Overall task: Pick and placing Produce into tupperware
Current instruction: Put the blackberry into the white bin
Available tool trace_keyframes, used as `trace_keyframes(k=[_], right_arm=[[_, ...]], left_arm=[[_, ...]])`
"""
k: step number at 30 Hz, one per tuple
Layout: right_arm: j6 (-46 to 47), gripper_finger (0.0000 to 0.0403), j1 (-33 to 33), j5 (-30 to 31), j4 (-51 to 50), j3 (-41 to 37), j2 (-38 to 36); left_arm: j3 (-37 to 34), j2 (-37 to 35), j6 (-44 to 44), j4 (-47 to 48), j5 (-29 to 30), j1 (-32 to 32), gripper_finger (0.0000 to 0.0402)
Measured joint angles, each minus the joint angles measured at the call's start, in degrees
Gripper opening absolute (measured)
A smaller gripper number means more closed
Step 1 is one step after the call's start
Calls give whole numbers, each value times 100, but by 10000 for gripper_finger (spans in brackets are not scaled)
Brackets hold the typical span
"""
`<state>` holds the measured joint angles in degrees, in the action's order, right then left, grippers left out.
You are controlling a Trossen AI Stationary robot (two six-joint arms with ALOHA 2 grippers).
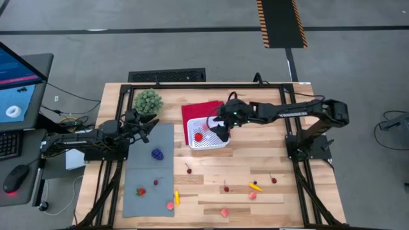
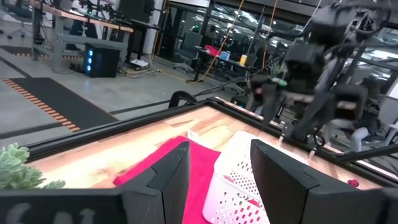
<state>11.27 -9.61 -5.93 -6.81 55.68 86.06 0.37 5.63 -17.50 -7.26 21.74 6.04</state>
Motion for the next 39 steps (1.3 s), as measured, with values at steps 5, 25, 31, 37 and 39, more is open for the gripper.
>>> trace_keyframes(k=[5,25,31,37,39], right_arm=[[-405,286,243,-11,-19,-2,-738],[-980,286,3160,218,1644,-1645,-3743],[-977,286,3533,1756,2316,-2843,-4034],[-552,286,3688,1969,2970,-3638,-4171],[-332,286,3743,1974,3091,-3831,-4160]], left_arm=[[1,2,-4,65,-55,-2,158],[-1,1,31,-153,-946,-2,158],[26,2,36,-125,-1085,-6,158],[701,-7,96,1219,-1296,-19,158],[934,4,53,1863,-1388,-34,158]])
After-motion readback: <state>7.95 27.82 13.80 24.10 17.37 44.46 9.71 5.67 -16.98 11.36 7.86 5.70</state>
